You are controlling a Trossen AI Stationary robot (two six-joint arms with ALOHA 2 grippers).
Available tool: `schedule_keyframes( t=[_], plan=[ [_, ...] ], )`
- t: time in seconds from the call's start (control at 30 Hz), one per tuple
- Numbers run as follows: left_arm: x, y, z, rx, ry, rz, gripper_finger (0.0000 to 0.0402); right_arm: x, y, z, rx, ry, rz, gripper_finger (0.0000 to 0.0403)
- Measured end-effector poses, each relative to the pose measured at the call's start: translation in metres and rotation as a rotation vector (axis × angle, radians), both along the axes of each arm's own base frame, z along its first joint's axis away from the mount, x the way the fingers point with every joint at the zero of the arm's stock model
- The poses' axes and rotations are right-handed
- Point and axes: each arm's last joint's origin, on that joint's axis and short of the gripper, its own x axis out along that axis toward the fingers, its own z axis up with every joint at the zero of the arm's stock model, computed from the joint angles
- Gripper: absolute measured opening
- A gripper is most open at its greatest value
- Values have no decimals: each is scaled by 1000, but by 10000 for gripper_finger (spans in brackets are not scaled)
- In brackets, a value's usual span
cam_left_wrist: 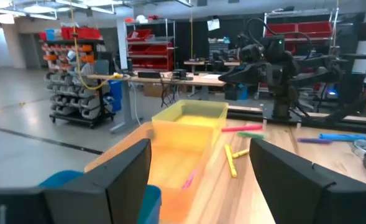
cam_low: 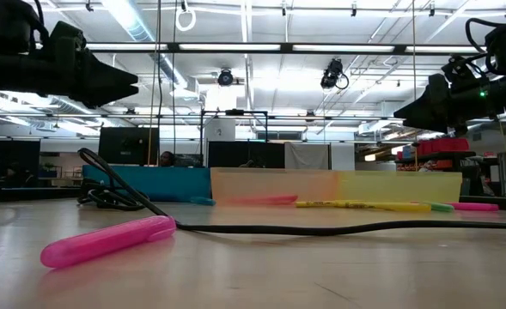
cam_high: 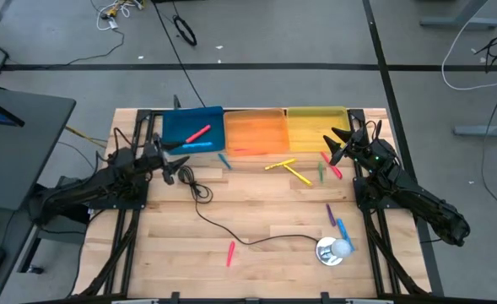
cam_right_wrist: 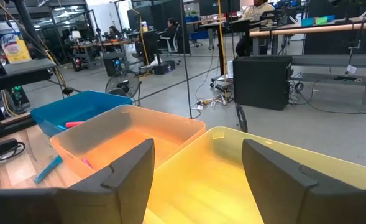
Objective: Pick & Place Markers
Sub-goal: Put the blue highlighter pen into the blue bin
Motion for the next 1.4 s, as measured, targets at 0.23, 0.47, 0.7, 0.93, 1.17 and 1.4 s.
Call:
schedule_keyframes(
  t=[0.23,0.47,0.7,0.93,1.17,1.4],
  plan=[
    [-4,-2,-10,-75,67,-17,280,0,0,0,0,0,0,245],
    [-7,-4,-7,-59,35,-30,280,0,0,0,0,0,0,245],
    [-7,-4,-6,-50,17,-41,280,0,0,0,0,0,0,245],
    [-7,-4,-5,-47,12,-39,280,0,0,0,0,0,0,245],
    [-7,-4,-5,-46,11,-38,280,0,0,0,0,0,0,245],
    [-7,-4,-5,-46,10,-36,280,0,0,0,0,0,0,245]
  ],
)
